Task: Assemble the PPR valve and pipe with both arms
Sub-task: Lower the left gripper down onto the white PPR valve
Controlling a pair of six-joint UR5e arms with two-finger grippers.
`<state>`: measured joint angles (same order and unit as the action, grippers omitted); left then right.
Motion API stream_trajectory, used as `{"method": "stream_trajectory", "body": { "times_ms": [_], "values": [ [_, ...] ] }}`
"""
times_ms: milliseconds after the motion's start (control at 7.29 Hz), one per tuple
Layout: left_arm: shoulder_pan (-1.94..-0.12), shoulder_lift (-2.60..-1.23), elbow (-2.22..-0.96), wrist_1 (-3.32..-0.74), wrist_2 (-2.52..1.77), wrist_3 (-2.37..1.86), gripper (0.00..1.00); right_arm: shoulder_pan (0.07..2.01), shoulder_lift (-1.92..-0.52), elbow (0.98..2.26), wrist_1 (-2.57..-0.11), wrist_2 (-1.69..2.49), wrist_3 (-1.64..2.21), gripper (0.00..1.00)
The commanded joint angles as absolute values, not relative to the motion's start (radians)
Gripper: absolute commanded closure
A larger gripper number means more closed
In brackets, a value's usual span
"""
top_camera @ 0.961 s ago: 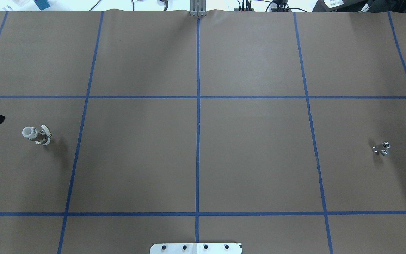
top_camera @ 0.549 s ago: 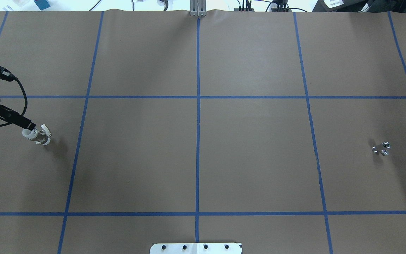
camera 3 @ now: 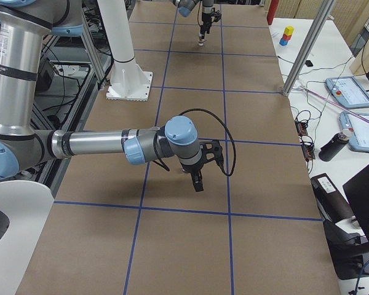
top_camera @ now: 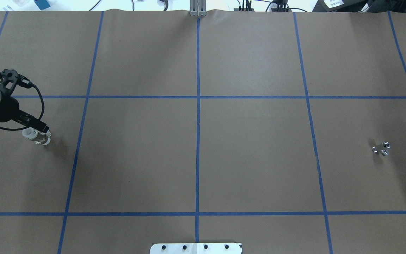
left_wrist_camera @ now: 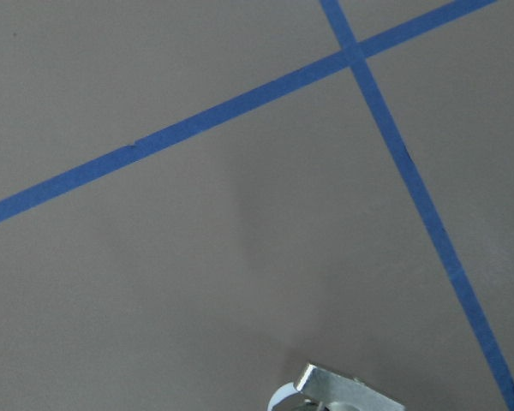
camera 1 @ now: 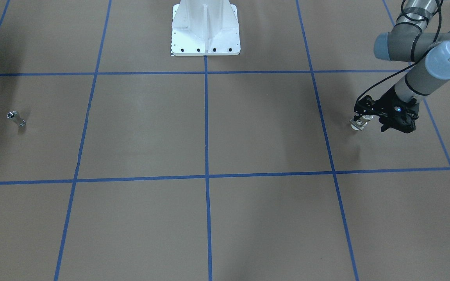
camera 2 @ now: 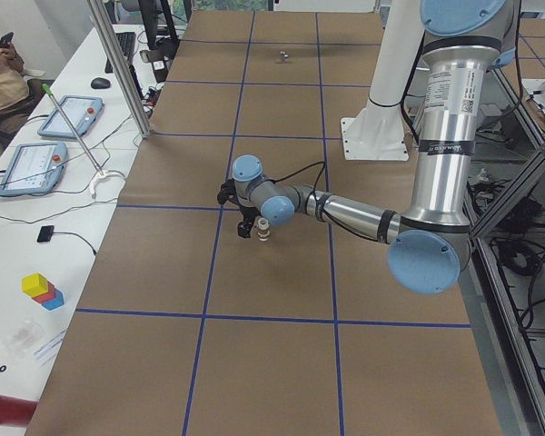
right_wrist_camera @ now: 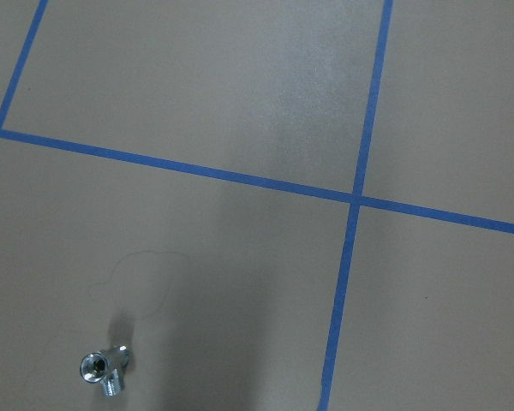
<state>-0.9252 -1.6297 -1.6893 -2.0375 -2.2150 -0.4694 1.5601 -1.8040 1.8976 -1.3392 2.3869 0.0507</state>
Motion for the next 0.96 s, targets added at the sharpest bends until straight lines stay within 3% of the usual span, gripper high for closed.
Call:
{"method": "stream_trajectory", "body": {
  "times_ms": [0,137,412,686,824],
  "values": [
    [-0.908,-1.618,-1.692,-2.063,-2.198,-0.502,0.0,1.56,-1.804,1.898,-1.339,2.387,0.051,0.0],
    [-0.907,-1.608,-1.692,-2.065,-2.195,-0.502,0.02,1.56,-1.804,1.898,-1.339,2.387,0.051,0.0],
    [-0.897,-1.589,-1.693,-2.068,-2.166,-0.497,0.44,1.56,-1.804,1.898,-1.339,2.387,0.051,0.0],
    [-0.882,-1.579,-1.715,-2.068,-2.163,-0.497,0.46,1.56,-1.804,1.898,-1.339,2.387,0.051,0.0],
    [-0.881,-1.562,-1.741,-2.068,-2.163,-0.497,0.58,1.56,-1.804,1.898,-1.339,2.387,0.051,0.0]
  ]
}}
